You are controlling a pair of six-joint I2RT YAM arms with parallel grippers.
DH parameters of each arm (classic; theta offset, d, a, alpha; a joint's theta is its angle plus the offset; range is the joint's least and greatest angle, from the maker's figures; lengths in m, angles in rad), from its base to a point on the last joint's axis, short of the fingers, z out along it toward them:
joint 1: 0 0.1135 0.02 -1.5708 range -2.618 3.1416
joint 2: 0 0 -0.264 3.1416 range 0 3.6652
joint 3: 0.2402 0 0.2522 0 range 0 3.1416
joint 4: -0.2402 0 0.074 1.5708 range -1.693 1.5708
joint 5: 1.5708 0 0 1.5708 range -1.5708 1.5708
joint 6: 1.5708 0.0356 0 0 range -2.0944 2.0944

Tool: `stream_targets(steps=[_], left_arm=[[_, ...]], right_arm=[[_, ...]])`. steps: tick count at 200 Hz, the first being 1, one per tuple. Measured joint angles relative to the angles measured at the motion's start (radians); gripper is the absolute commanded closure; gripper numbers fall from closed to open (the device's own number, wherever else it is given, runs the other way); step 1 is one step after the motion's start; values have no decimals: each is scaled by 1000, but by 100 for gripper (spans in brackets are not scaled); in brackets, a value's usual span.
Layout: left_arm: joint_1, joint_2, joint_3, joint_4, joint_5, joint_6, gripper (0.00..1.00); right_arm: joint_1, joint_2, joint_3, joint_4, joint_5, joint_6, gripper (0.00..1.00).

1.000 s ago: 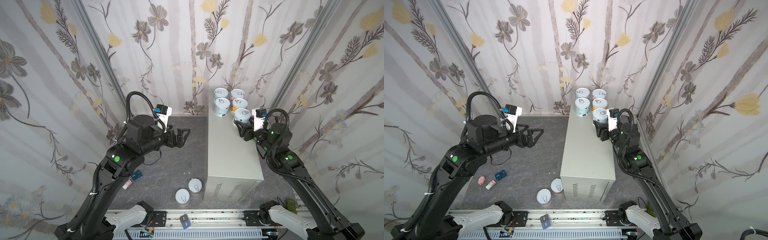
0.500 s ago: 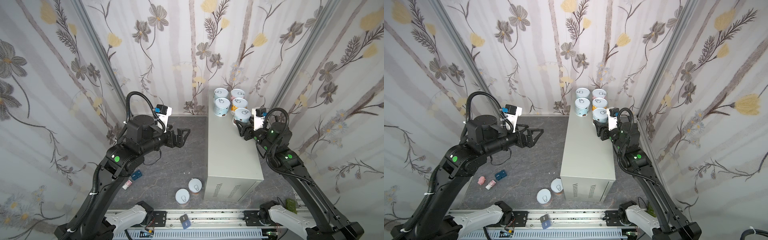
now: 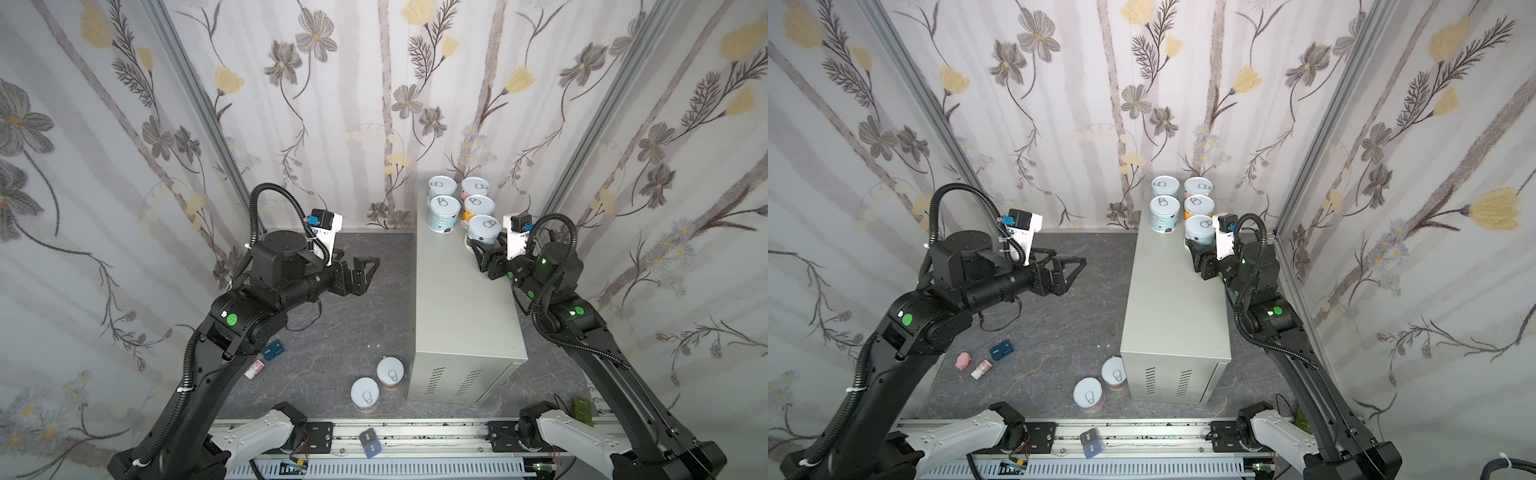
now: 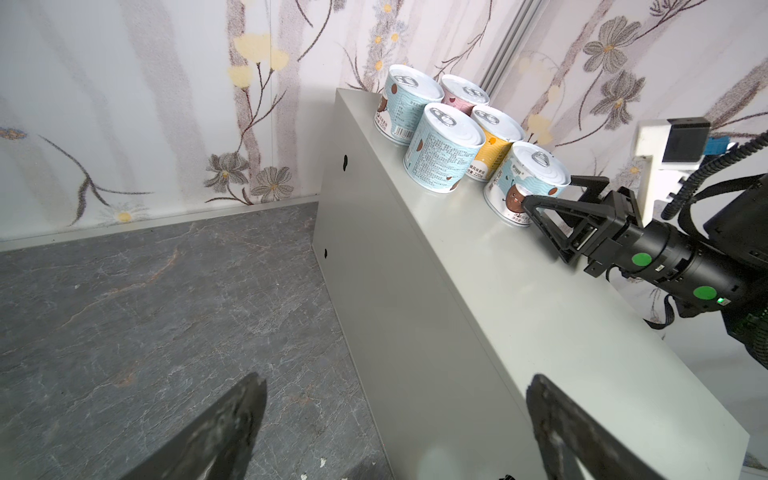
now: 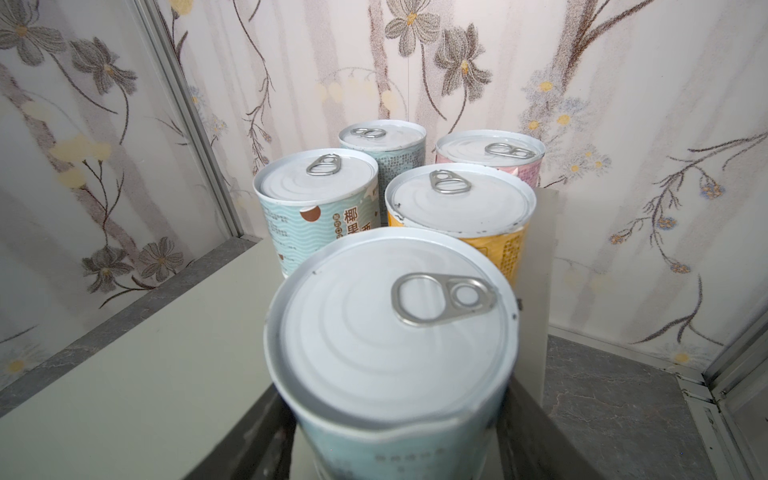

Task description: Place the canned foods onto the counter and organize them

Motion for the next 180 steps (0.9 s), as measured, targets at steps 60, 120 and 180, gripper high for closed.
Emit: stream_targets(steps=[60, 120, 180], left_arm=[[0, -1, -2, 1, 0, 0, 0], [0, -10, -10, 1, 0, 0, 0], [0, -14, -13, 1, 0, 0, 0]], right_arm=[[-1, -19, -9, -10, 0, 0, 33], [-1, -32, -20, -8, -5, 0, 33], [1, -32, -20, -8, -7, 0, 33]])
